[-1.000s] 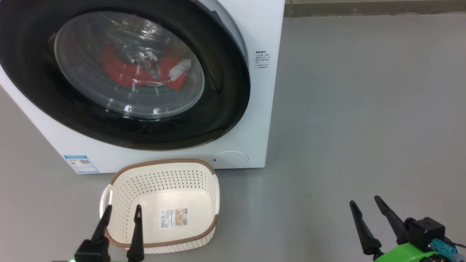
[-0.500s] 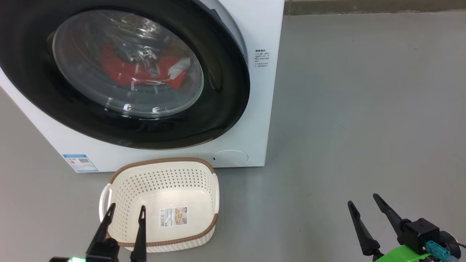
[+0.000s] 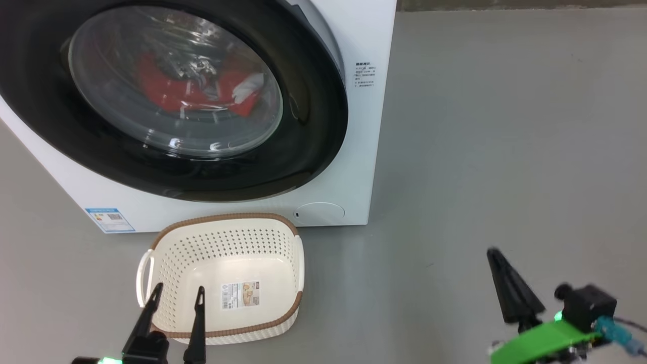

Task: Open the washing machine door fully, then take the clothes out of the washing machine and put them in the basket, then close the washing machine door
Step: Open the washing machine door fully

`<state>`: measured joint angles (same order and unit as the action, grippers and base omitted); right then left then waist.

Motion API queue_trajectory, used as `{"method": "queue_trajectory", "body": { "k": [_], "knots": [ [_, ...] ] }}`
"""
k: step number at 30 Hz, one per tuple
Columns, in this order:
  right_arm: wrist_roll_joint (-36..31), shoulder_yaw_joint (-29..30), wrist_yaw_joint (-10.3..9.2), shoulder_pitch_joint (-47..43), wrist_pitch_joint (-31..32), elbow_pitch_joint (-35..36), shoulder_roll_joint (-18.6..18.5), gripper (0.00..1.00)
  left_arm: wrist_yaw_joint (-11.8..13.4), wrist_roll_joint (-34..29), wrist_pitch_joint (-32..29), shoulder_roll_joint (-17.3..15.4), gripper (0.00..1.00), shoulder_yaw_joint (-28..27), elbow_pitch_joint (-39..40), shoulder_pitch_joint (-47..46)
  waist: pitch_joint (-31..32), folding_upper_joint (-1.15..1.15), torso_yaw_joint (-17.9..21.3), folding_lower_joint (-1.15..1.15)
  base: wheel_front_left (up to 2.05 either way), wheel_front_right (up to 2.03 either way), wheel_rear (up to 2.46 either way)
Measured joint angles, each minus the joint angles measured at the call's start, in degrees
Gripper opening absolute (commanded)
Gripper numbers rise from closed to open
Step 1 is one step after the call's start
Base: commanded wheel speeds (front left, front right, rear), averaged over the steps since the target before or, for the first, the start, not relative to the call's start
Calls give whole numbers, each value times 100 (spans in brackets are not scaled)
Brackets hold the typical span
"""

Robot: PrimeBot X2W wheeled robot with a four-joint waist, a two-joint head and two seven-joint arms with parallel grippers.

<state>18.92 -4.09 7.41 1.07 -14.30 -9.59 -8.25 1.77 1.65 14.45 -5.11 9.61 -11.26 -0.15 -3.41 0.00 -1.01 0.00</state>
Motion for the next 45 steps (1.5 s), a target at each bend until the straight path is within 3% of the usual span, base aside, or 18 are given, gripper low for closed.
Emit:
{"method": "queue_trajectory", "body": {
  "k": [11,19,27,35,45],
  "knots": [
    [1469,-48,0,1967,-2,-30,104,0,-46,-14,0,142,100,241,14,-249,-266,0,-118,0,0,0,0],
    [2727,-162,0,3271,-44,-647,-301,0,-46,-5,1,200,100,422,23,-533,-528,0,-468,0,0,0,0],
    [4066,-998,-1,4309,73,-1541,-964,0,-43,12,1,246,100,570,24,-759,-796,0,-768,0,0,0,0],
    [5568,-1580,-1,4983,797,-1635,-1261,0,4,74,1,268,100,700,23,-925,-1059,0,-963,0,0,0,0],
    [7045,-1882,-1,5661,2469,-2079,-1516,0,68,311,1,298,100,883,29,-1226,-1464,0,-1147,0,0,0,0]
  ]
}}
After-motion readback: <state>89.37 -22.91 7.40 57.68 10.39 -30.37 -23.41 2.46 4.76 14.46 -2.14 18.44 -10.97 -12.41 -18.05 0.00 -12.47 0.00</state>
